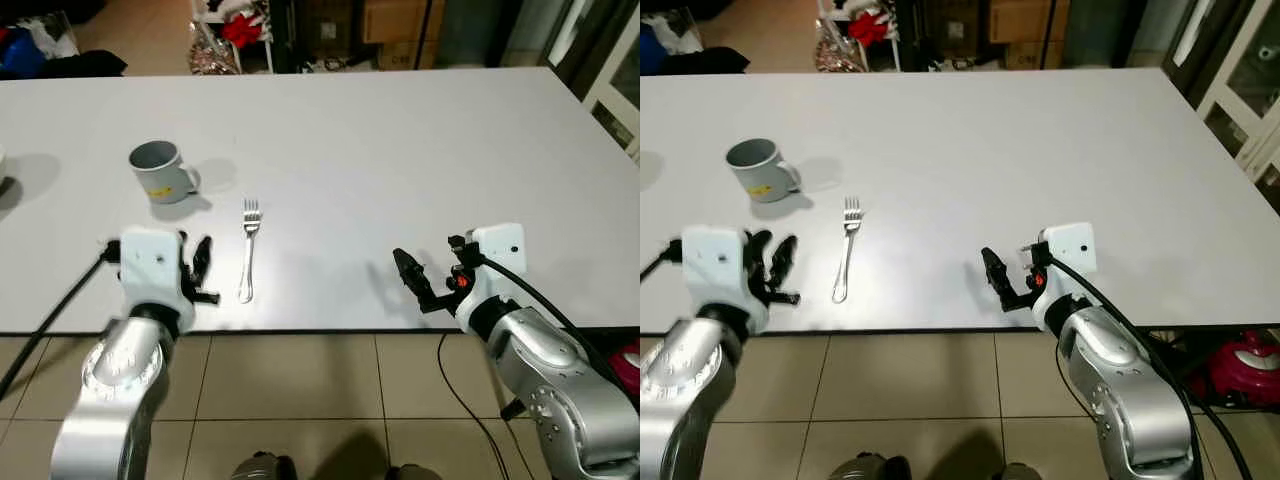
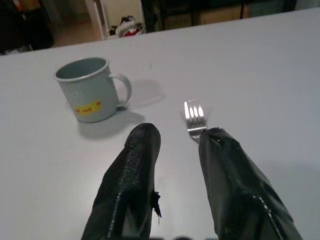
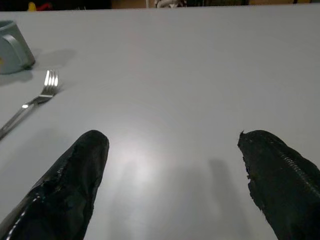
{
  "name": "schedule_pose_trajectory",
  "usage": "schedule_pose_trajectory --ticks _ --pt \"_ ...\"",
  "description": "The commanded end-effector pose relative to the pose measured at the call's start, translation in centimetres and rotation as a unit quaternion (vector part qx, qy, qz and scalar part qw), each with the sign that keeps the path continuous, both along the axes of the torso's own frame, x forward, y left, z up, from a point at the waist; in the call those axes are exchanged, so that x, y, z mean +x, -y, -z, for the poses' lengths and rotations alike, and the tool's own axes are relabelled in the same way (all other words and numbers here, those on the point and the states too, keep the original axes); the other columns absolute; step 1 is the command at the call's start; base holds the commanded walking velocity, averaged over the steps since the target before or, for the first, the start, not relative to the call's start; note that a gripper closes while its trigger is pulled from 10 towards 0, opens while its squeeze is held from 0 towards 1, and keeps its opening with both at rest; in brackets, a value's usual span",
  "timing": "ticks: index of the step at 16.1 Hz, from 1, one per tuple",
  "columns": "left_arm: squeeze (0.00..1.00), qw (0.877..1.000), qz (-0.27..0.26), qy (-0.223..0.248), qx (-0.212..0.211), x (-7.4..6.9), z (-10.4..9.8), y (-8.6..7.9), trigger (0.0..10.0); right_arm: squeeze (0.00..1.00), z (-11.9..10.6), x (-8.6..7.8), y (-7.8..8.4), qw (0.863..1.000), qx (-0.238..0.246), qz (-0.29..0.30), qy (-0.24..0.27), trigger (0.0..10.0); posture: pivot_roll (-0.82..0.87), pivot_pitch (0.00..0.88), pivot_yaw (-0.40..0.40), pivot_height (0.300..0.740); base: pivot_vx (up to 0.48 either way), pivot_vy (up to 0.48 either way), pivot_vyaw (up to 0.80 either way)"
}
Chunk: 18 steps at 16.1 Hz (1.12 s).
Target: Setting the table
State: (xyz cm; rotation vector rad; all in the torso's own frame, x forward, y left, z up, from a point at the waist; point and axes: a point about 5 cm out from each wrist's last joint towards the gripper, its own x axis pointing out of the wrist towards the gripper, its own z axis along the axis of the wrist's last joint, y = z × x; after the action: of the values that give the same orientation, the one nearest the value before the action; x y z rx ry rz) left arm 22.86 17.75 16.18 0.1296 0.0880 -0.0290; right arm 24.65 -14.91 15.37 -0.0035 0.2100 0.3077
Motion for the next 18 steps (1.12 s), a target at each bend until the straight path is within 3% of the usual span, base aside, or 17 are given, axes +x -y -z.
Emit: schedule_pose_trajectory --ticks 1,3,8,10,13,18 --pt "0.0 1.0 -0.003 0.006 0.012 -0.5 -0.4 0.2 10.0 0.0 0.0 0.0 -0.3 1.0 -0.002 -0.002 0.005 10.0 -0.09 0.012 0.058 0.74 0.0 0.292 0.0" --pt "0.0 0.999 -0.013 -0.017 0.044 -1.6 0.6 0.4 10.0 0.0 0.6 0.2 -0.8 1.0 0.004 -0.003 0.0 10.0 -0.08 0.009 0.041 0.74 0.0 0.375 0.0" --pt "0.0 0.999 -0.029 -0.014 0.032 -2.8 0.5 0.6 10.0 0.0 0.5 0.2 -1.7 0.998 0.013 -0.054 0.009 10.0 -0.07 0.008 0.041 0.74 0.0 0.326 0.0" --pt "0.0 0.998 -0.027 -0.026 0.045 -3.2 0.9 0.7 10.0 0.0 1.0 0.2 -1.5 0.998 0.027 -0.055 0.004 10.0 -0.07 0.03 0.041 0.74 0.0 0.283 0.8" --pt "0.0 0.998 -0.033 -0.033 0.029 -4.2 0.9 0.9 10.0 0.0 1.4 -0.8 -1.9 0.993 0.035 -0.11 -0.002 10.0 -0.05 0.019 0.039 0.74 0.0 0.165 0.8" --pt "0.0 0.998 -0.061 -0.008 0.012 -3.5 0.2 0.4 10.0 0.0 1.6 -0.2 -2.5 0.992 0.042 -0.116 0.005 10.0 -0.01 0.0 0.025 0.74 0.0 0.0 0.8"
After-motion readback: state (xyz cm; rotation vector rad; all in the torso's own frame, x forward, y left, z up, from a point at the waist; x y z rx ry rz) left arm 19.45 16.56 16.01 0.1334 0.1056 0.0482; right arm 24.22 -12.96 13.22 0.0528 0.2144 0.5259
